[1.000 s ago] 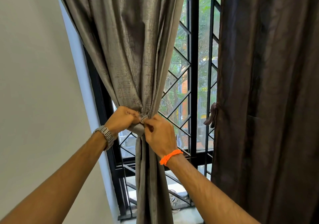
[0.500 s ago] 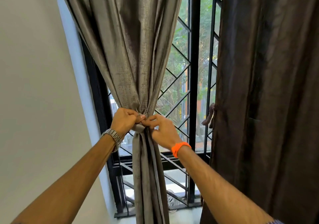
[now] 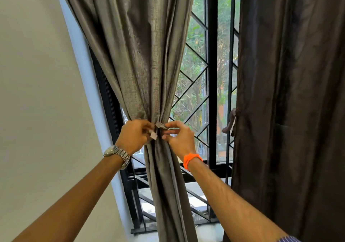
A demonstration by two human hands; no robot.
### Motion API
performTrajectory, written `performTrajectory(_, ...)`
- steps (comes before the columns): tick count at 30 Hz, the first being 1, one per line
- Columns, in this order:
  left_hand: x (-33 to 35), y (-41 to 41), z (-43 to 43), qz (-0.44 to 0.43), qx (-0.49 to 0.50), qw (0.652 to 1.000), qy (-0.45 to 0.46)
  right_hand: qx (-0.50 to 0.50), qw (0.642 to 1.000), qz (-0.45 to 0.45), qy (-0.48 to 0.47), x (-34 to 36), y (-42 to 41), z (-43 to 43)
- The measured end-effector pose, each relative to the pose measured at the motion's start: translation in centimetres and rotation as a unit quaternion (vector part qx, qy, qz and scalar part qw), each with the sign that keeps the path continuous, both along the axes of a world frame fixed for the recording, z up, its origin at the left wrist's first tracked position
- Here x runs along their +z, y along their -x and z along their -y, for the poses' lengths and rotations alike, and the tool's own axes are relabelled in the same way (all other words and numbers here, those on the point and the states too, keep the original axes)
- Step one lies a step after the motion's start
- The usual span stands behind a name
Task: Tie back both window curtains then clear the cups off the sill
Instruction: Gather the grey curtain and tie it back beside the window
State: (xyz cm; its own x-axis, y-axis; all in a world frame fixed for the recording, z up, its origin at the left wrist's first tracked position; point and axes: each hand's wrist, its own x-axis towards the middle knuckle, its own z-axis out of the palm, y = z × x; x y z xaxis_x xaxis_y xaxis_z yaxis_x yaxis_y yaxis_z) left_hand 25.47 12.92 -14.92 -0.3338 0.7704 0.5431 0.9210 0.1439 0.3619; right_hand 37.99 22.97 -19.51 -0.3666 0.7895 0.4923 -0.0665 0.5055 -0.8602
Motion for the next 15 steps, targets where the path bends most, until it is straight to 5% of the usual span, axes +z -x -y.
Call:
performTrajectory(3,0.1,0.9,0.4,-0.077,0.032,0.996,-0.022,-0.034,0.999,-0.009,-0.011,0.1,0.6,-0.4)
performTrajectory(6,-0.2,1.3,0.9,-0.183,-0.043,0.981,-0.038,-0.059,0.998,-0.012,-0.033,0.4,1.0,-0.4)
performTrajectory(11,-2.0,0.1,-1.0,-0.513,-0.204,0.832,-0.059,0.018,0.997,0.076,-0.016,3.7,1.6,-1.2)
performTrajectory(15,-2.2,1.2,-1.5,-0.581,-0.127,0.799,-0.090,0.114,0.990,0.059,0.065,5.6,0.8,-1.1)
